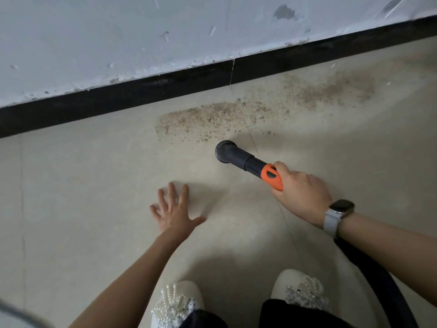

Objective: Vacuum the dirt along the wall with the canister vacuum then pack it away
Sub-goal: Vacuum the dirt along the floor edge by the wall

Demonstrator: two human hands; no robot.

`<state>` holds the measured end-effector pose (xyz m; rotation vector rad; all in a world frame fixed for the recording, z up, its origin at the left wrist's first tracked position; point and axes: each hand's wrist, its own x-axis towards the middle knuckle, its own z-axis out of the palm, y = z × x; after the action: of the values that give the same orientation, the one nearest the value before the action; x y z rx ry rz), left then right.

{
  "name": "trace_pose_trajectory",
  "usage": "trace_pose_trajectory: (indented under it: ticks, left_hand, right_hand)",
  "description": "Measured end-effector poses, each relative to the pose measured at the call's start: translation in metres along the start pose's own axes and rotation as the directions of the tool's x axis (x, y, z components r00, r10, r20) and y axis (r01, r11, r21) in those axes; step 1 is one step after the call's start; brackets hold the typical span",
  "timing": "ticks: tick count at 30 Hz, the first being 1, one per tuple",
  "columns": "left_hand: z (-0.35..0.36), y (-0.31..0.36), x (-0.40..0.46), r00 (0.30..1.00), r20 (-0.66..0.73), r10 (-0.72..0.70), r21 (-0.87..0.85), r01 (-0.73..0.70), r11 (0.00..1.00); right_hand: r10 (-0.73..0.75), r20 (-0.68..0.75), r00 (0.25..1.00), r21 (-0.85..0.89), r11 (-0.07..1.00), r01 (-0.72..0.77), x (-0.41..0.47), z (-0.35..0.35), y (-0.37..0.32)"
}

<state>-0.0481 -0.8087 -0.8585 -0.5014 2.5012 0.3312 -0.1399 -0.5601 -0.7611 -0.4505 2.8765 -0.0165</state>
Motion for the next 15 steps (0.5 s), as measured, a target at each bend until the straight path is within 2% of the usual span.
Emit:
trace_pose_trajectory:
  ticks: [5,8,10,12,15]
  left_hand:
    - [-0.001,-0.011,0.000,0.999,-0.049,0.002,-0.031,-0.003,1.000]
    - [-0.003,-0.027,-0.001,0.991,-0.062,-0.117,-0.142,0.107,0.984]
    - [-0.003,-0.041,-0.001,0.970,-0.062,-0.236,-0.202,0.219,0.954]
    - [-0.004,-0.056,-0.002,0.938,-0.057,-0.341,-0.255,0.317,0.914]
    - [-0.004,-0.070,-0.001,0.917,-0.046,-0.396,-0.278,0.369,0.887]
  right_hand:
    - [-0.130,-0.007,0.991,-0.006,0.992,0.130,0.027,-0.004,-0.041]
    - [-0.265,0.029,0.964,0.004,0.964,0.265,0.031,-0.001,-0.080]
    - [-0.319,0.122,0.940,0.142,0.943,0.301,0.028,0.005,-0.101]
    - [-0.353,0.295,0.888,0.375,0.897,0.232,0.027,0.010,-0.110]
    - [-0.358,0.521,0.775,0.618,0.784,-0.054,0.027,0.014,-0.096]
